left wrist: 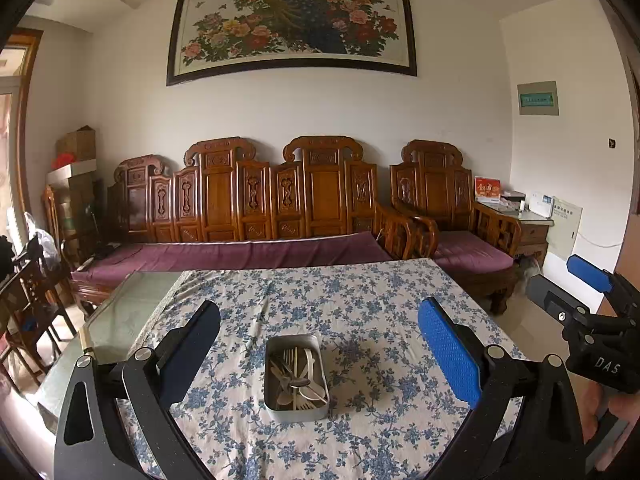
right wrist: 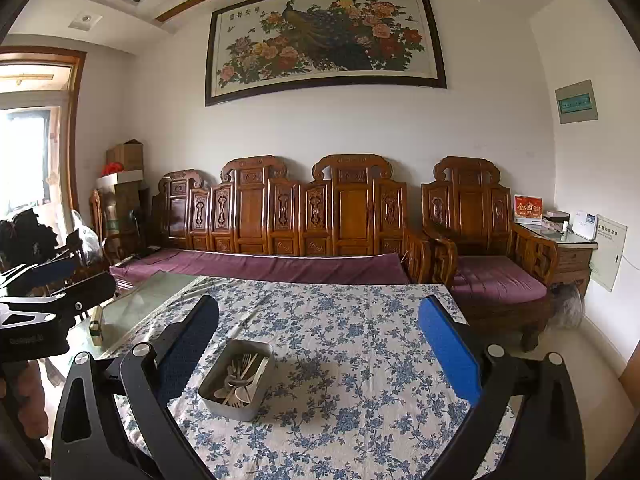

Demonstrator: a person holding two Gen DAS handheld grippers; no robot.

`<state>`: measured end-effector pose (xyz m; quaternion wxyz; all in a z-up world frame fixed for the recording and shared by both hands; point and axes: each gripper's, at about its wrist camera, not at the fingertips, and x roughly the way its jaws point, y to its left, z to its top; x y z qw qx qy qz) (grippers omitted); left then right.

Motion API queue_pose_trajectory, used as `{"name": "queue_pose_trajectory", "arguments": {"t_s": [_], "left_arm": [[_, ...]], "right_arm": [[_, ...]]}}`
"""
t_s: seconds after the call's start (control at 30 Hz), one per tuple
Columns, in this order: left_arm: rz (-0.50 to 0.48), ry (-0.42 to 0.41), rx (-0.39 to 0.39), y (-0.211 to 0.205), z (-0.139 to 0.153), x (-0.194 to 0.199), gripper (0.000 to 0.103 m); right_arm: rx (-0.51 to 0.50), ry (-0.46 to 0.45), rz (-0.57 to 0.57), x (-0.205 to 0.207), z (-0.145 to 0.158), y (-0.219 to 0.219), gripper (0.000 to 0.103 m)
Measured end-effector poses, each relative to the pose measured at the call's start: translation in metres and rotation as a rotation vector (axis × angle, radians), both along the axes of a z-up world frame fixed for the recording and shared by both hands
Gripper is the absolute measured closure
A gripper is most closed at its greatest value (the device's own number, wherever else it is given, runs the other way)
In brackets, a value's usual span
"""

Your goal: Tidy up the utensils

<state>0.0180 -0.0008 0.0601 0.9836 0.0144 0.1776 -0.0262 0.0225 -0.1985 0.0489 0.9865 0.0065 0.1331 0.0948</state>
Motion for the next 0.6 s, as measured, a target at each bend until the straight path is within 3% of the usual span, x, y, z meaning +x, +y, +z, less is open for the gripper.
{"name": "queue_pose_trajectory", "arguments": {"t_s": [0.6], "left_arm": [[-0.011, -0.006, 0.003, 0.0006, -0.0018, -0.0027, 0.007]], "right_arm": [[0.0, -0.002, -0.002, 0.0002, -0.0006, 0.0009, 0.002]]}}
